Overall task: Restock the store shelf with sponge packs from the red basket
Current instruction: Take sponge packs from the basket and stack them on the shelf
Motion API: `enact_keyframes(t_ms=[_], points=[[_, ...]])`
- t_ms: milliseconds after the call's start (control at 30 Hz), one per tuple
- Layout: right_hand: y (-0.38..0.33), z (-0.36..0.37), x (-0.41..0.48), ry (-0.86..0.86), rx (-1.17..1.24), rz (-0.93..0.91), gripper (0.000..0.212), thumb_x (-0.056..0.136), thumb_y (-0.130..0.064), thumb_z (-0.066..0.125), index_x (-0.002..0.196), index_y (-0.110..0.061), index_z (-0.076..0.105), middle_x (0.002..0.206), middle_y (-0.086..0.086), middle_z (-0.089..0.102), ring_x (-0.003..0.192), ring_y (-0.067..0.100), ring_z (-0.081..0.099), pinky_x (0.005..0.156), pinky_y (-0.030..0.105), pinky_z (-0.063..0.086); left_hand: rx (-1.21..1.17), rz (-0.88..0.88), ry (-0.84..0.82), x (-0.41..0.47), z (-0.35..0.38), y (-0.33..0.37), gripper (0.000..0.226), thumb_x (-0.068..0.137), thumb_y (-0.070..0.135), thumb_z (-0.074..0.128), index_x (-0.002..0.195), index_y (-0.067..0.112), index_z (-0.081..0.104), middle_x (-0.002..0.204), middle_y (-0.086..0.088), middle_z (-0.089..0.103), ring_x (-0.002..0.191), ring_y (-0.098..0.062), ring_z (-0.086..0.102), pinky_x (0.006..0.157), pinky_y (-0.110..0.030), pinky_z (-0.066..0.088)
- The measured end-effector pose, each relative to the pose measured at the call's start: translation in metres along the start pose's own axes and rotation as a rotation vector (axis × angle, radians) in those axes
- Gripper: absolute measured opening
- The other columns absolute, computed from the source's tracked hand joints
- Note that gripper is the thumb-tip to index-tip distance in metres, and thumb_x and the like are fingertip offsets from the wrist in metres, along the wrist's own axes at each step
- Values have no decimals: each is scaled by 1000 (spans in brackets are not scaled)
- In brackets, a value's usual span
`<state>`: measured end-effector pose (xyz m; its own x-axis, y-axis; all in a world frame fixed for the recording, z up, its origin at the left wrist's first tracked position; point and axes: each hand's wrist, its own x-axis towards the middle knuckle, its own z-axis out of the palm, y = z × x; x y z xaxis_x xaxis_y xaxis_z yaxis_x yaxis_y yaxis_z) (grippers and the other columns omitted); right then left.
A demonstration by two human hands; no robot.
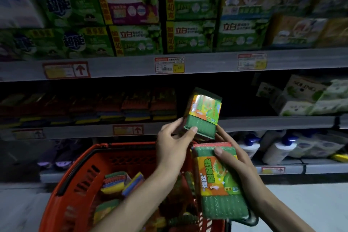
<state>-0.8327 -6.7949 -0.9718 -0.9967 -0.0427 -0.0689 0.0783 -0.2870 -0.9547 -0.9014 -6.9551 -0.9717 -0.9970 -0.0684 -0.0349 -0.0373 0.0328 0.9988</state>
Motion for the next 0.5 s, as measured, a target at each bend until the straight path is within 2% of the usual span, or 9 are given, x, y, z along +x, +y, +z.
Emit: enact_keyframes(t_ms=[100, 200, 300, 367, 433, 500], points=[[2, -6, 19, 15, 6, -13, 68, 80, -27, 72, 142, -47, 52, 136, 0, 68, 104, 37, 74, 76, 40, 62, -19, -15, 58, 13, 13, 1, 41, 85, 28, 84, 125, 27, 73, 116, 1, 76, 98, -6, 75, 87, -30, 62], [2, -10, 37, 50, 49, -15, 72, 80, -27, 73, 146, -43, 50, 135, 7, 68, 102, 36, 75, 74, 39, 62, -44, -18, 79, 19, 24, 1, 37, 89, 33, 79, 125, 30, 72, 104, 2, 80, 94, -10, 77, 85, -38, 63], [3, -10, 56, 74, 77, -15, 70, 81, -26, 71, 147, -38, 50, 123, 6, 74, 96, 33, 76, 72, 38, 62, -53, -45, 65, 21, 28, -3, 32, 98, 31, 68, 130, 32, 69, 100, -1, 80, 88, -13, 78, 79, -39, 65], [4, -9, 66, 111, 92, -12, 68, 79, -26, 72, 143, -37, 52, 118, 6, 76, 93, 30, 76, 70, 36, 61, -76, -71, 50, 23, 29, -6, 32, 101, 28, 64, 133, 30, 68, 104, 0, 80, 89, -13, 78, 80, -37, 64], [5, -9, 73, 137, 86, -11, 64, 78, -28, 73, 138, -38, 53, 114, 6, 76, 90, 29, 76, 68, 35, 61, -94, -80, 36, 25, 30, -7, 33, 102, 29, 62, 134, 27, 68, 108, 5, 79, 92, -9, 77, 79, -29, 63], [8, -8, 77, 145, 69, -8, 58, 77, -30, 74, 132, -39, 54, 109, 5, 77, 88, 28, 77, 68, 34, 60, -124, -95, 33, 29, 32, -8, 36, 102, 34, 62, 136, 24, 67, 116, 8, 77, 98, -6, 75, 84, -28, 61]])
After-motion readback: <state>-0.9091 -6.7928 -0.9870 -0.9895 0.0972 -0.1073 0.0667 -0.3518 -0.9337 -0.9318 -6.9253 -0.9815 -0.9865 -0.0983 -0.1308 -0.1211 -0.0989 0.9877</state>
